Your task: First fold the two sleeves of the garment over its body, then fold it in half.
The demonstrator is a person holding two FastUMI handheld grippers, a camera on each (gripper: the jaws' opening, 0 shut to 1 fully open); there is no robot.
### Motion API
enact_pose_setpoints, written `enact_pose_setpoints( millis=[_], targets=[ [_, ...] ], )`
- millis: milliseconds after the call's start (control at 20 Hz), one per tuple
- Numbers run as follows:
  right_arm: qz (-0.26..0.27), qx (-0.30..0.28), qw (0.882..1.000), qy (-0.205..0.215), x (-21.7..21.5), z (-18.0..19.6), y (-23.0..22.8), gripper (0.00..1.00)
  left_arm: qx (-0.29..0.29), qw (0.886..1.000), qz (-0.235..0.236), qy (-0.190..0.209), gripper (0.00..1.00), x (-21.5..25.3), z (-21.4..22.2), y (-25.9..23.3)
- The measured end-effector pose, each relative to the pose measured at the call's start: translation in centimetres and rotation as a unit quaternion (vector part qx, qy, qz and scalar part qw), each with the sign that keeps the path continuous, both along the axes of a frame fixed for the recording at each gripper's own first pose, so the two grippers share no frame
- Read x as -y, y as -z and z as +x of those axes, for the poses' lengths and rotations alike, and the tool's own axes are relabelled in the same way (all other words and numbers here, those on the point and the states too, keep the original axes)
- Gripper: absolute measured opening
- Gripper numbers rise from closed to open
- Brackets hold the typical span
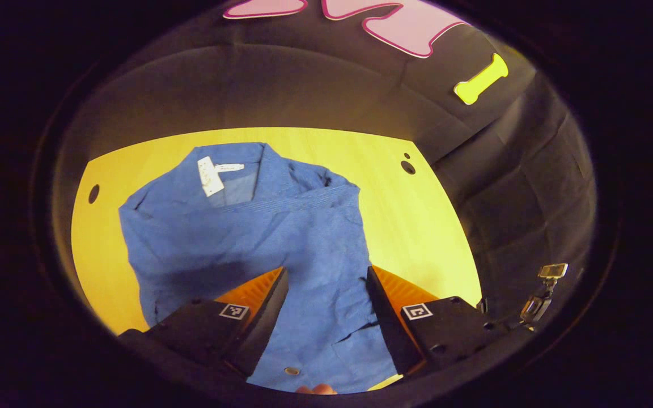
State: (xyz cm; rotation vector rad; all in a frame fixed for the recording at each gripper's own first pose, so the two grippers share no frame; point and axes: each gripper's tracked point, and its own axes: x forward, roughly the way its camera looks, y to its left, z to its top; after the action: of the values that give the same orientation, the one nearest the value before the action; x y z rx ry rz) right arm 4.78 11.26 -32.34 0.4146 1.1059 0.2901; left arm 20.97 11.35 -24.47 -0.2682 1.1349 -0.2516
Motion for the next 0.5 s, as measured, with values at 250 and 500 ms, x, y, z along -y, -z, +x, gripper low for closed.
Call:
enact_pose_setpoints(
  millis=[250,500],
  targets=[
    [-0.073,-0.051,0.994,-0.070,-0.6,-4.1,4.2,0.99,-0.058,0.994,0.093,-0.024,0.85,-8.9,-16.4,4.7],
    [-0.128,-0.093,0.982,-0.102,0.4,-6.9,6.8,0.99,-0.152,0.977,0.129,-0.080,0.85,-15.3,-28.6,9.5]
  ],
)
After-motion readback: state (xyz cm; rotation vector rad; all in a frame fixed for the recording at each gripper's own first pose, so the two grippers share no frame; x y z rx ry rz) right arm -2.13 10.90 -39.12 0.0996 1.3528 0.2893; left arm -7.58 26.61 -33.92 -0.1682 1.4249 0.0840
